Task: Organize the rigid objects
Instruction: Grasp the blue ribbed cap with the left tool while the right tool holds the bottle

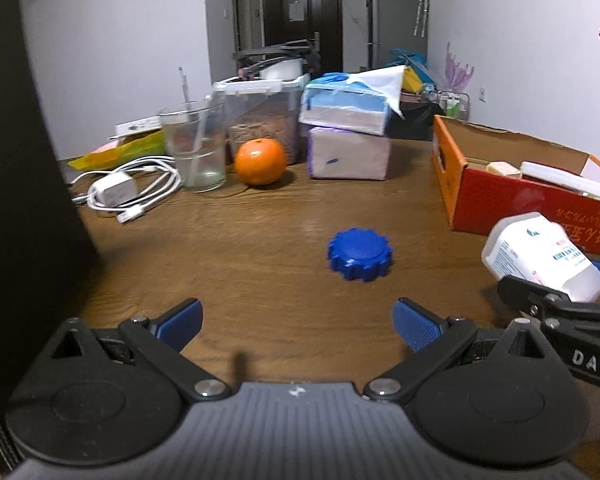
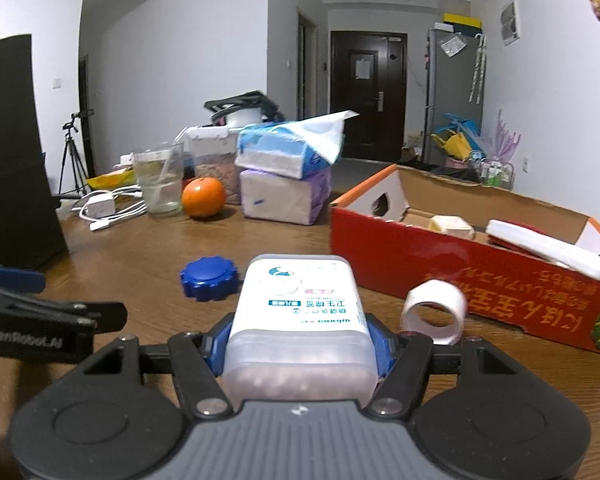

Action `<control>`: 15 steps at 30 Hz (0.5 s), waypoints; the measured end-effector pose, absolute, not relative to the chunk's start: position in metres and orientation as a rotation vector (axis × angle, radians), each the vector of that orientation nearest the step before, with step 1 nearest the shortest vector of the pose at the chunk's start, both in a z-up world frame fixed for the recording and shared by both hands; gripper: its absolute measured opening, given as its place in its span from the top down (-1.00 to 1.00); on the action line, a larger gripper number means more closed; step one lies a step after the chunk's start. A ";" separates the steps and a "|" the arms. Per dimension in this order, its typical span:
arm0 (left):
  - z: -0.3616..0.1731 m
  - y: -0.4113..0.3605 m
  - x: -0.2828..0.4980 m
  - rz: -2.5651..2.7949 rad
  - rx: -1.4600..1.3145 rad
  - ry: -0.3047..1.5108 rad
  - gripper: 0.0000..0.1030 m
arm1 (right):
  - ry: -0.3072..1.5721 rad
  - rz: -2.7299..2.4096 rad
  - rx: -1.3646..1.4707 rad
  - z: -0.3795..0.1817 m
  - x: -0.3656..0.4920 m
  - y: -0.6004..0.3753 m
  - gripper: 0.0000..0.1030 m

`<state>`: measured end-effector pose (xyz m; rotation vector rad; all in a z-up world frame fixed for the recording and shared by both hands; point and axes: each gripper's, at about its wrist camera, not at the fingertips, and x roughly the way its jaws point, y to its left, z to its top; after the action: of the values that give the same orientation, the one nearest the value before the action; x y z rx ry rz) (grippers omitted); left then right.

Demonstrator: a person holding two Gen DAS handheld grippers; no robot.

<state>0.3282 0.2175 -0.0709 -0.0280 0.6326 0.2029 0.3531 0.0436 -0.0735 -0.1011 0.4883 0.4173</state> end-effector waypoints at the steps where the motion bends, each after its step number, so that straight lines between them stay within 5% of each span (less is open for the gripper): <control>1: -0.071 0.216 0.332 0.201 -0.032 0.634 -1.00 | 0.485 0.411 -0.098 -0.073 0.354 0.040 -0.26; 15: -0.084 0.194 0.389 0.189 -0.017 0.661 -1.00 | 0.461 0.326 -0.063 -0.070 0.368 -0.004 -0.26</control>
<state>0.3886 0.1937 -0.0841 -0.0169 0.6614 0.1888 0.3677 -0.0038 -0.0702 -0.0631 0.4612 0.3260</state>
